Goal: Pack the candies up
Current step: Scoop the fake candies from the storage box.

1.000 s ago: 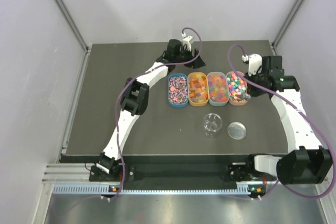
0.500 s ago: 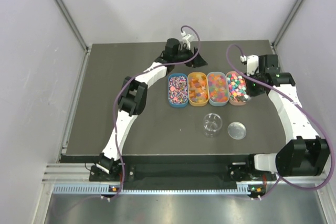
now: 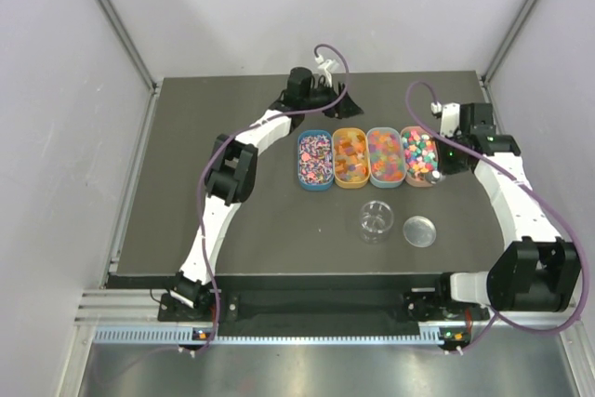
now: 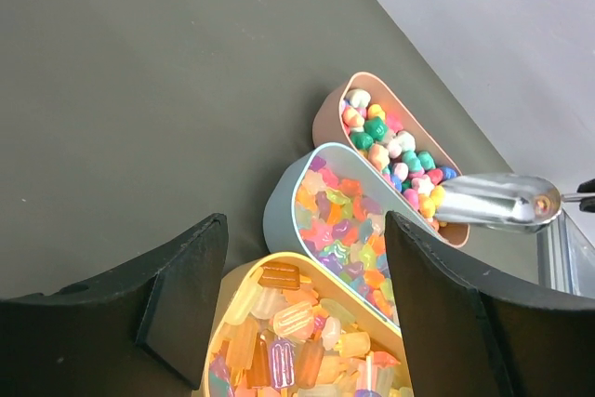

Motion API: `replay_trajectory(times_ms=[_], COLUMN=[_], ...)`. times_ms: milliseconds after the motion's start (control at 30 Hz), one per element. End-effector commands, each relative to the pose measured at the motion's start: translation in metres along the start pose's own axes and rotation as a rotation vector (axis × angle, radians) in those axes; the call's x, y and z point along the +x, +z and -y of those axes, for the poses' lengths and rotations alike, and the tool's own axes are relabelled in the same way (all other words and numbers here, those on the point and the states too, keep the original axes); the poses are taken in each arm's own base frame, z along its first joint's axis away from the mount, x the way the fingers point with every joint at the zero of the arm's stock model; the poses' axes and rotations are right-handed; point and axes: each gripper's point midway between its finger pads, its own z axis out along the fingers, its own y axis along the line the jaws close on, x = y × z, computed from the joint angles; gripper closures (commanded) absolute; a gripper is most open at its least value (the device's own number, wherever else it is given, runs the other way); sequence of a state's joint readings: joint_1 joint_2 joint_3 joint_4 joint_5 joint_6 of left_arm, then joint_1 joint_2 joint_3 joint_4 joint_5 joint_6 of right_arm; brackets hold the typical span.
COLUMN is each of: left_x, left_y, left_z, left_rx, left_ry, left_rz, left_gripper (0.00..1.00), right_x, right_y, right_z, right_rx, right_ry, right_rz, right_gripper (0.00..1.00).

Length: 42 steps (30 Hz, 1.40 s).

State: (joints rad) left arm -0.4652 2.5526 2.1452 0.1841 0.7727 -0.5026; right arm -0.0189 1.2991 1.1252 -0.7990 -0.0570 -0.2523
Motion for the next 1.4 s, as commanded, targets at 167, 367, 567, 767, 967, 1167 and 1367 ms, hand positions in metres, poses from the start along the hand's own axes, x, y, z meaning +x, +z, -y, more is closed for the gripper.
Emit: replay_trajectory(times_ms=[167,367,567,767,967,1167,1367], left_x=[-0.042,-0.039,-0.039,-0.035,-0.036,-0.038,-0.038], left_y=[-0.016,-0.018,-0.022,-0.025,-0.027,-0.03,-0.034], left_z=[0.047,0.05,0.055,0.058,0.062,0.065,0.067], left_rx=[0.068,0.077,0.083,0.088,0.087,0.081,0.078], left_ry=[0.112,0.111,0.128,0.124,0.117,0.12,0.119], left_rz=[0.059,0.045,0.034,0.018,0.013,0.018,0.018], left_gripper=[0.27,0.27,0.27,0.28,0.28,0.28,0.28], right_x=[0.012,0.017,0.03,0.033,0.031,0.025,0.023], right_y=[0.011,0.007,0.004,0.008,0.017,0.022,0.023], right_z=[-0.003,-0.01,-0.023,-0.027,-0.027,-0.005,0.01], right_rx=[-0.007,-0.031,-0.069,-0.081,-0.079,0.022,0.095], right_ry=[0.071,0.095,0.136,0.154,0.19,0.235,0.232], right_rz=[0.004,0.013,0.026,0.047,0.046,0.022,-0.023], right_gripper=[1.0,1.0,1.0,1.0,1.0,1.0,1.0])
